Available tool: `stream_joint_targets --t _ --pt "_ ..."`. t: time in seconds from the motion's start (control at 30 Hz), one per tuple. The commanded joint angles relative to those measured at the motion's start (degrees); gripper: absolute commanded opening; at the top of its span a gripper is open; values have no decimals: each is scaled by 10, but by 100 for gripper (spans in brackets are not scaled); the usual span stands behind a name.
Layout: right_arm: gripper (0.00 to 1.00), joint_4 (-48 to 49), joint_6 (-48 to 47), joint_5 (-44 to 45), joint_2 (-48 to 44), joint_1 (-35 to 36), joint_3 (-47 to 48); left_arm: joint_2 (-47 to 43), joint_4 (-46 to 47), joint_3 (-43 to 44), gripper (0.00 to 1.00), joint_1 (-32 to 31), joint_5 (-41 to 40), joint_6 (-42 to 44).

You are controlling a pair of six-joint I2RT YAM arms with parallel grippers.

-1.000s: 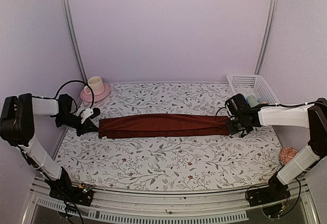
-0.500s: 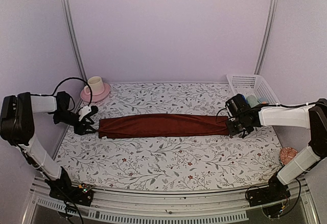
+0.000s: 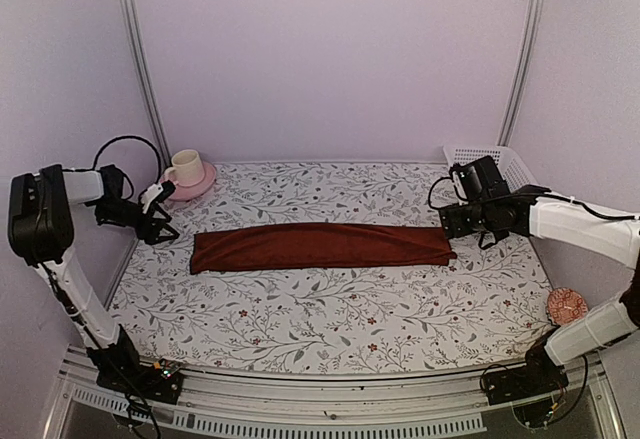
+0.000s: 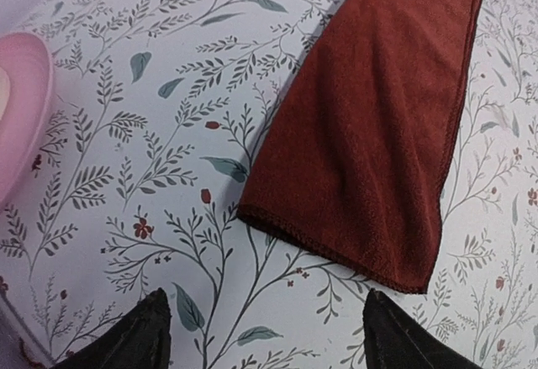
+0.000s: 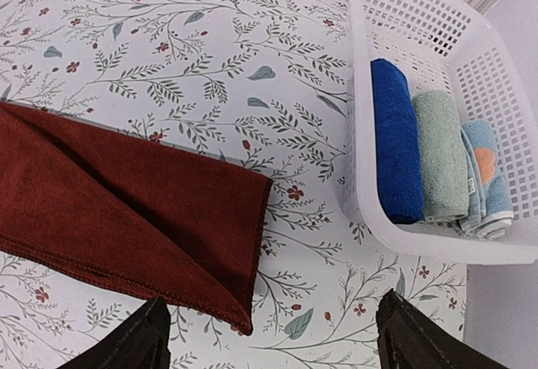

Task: Roll the towels
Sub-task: Smooth out the towel at the center of the board.

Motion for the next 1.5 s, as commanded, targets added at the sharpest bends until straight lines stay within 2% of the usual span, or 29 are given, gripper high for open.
stream_joint_targets --t 0.0,0.1,0.23,0.47,0.6,0.83,1.13,1.4,1.47 --pt "84 11 31 -10 83 4 68 52 42 12 78 -39 -14 -114" --pt "82 11 41 -2 156 3 108 76 85 14 78 -62 -55 -183" --pt "79 10 53 -13 225 4 144 107 85 43 73 -69 -62 -229" --pt "76 16 67 -23 253 6 144 152 95 68 69 -81 -112 -276" --pt "75 17 64 -20 249 11 139 173 75 85 67 -81 -96 -274" --pt "75 17 67 -14 248 14 128 221 16 125 58 -83 -42 -260" --pt "75 17 69 -9 246 15 125 251 -9 137 46 -97 -62 -251" --pt "74 17 65 -2 240 15 120 251 -23 130 29 -96 -75 -241" --pt "74 17 66 -1 240 15 121 247 -29 131 28 -93 -75 -239"
